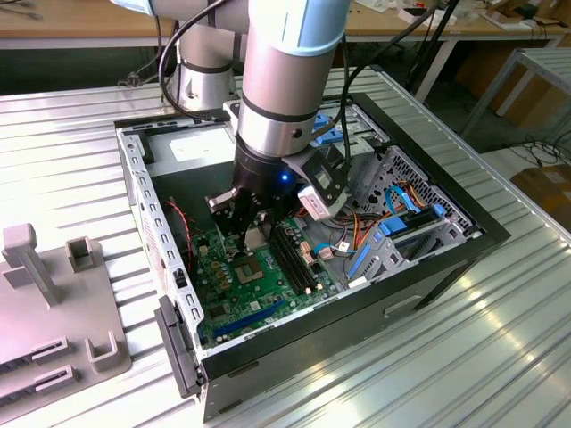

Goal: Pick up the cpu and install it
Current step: 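Place the cpu into insertion slot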

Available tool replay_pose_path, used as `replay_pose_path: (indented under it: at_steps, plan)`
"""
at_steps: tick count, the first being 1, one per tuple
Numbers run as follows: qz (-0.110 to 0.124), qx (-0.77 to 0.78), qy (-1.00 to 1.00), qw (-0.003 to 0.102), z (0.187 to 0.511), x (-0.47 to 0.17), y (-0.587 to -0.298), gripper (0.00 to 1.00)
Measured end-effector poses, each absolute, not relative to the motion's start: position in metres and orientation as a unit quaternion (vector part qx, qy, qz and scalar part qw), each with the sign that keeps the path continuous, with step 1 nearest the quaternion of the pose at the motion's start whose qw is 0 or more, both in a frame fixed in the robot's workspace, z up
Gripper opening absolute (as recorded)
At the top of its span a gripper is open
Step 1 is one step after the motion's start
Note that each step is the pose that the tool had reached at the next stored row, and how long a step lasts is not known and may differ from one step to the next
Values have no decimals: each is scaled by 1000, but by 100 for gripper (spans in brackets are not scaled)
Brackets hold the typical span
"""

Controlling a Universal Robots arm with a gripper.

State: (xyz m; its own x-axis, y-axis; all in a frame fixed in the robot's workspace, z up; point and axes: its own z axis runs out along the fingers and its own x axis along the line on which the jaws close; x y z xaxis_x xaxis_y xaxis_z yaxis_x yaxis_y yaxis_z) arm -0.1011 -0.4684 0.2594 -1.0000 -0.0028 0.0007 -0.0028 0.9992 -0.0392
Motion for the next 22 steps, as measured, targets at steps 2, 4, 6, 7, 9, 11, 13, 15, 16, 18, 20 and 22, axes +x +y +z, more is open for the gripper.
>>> replay_pose_path:
  at_steps: [2,4,6,7,9,11,13,15,16,18,20,22]
  plan:
    - [20,1,-1000,0,258,-101,-468,47]
    - [20,1,-1000,0,258,-101,-468,47]
    - [20,1,-1000,0,258,-101,-468,47]
    - [20,1,-1000,0,258,-101,-468,47]
    - [19,1,-1000,0,258,-101,-468,47]
    - [20,1,-1000,0,257,-101,-468,47]
    - [19,1,-1000,0,256,-101,-468,47]
    - [20,1,-1000,0,252,-101,-468,47]
    - [19,1,-1000,0,250,-101,-468,47]
    - [20,1,-1000,0,245,-101,-469,47]
    - [19,4,-1000,1,239,-101,-474,47]
    - [19,7,-1000,2,234,-101,-474,47]
